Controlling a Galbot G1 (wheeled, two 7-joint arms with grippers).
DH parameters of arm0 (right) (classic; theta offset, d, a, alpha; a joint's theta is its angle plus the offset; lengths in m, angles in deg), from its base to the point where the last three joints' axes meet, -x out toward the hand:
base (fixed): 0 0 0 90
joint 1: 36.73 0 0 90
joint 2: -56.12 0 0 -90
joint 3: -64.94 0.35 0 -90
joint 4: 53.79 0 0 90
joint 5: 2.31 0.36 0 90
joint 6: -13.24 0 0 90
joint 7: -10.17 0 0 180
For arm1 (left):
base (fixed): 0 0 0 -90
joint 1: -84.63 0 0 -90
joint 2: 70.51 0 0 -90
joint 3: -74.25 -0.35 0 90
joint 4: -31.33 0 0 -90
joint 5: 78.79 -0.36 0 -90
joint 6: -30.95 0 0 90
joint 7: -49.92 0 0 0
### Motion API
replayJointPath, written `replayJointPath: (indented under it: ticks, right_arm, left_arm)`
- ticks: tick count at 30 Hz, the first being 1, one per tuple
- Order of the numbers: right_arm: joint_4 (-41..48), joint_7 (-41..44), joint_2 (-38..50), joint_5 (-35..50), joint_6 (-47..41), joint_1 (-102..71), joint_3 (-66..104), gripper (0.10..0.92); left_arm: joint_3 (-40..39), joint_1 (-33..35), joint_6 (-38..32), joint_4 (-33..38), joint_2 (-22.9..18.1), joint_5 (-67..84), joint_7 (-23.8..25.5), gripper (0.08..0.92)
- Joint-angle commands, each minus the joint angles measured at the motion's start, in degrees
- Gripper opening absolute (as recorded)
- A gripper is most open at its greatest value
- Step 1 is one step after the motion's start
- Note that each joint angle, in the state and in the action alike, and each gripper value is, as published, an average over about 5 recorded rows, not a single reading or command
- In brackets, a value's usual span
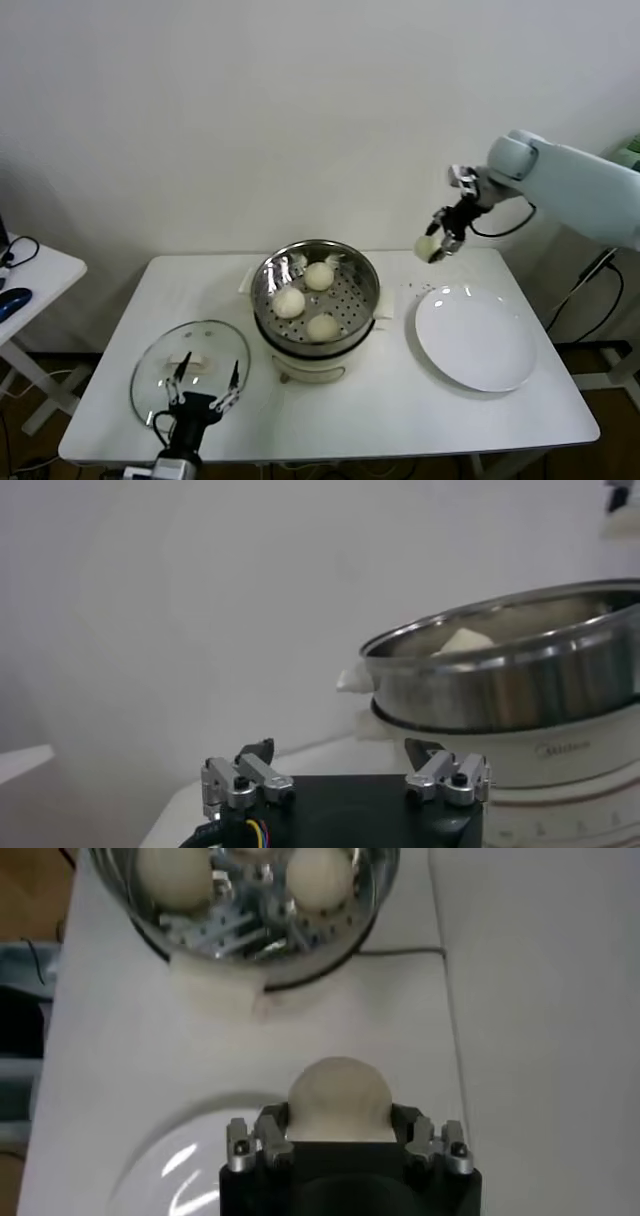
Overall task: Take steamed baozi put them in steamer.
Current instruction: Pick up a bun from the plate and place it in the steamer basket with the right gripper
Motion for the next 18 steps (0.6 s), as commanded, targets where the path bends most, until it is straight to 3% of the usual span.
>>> replayJointPath:
  ticks: [1,7,18]
  right_arm:
    - [-4.2,-3.1,-13.2,25.7,-5.4,12.2,-16.9,0.670]
    - [-4.2,-5.1,-18.6,30.3,-6.6,9.8,-17.3,0.670]
    - [-3.3,-6.2,-22.2,27.5,-6.8,4.2,-17.7,0.667]
  left_arm:
    - [-2.7,-0.3,0.6,2.6,-1.1,-0.1,-0.1,0.823]
    - [-2.7,-0.9,1.9,5.6,-1.2,1.4,-0.2,0.823]
    - [-0.6,-0.2,0.9,4.7,-0.5,2.6,0.0,0.823]
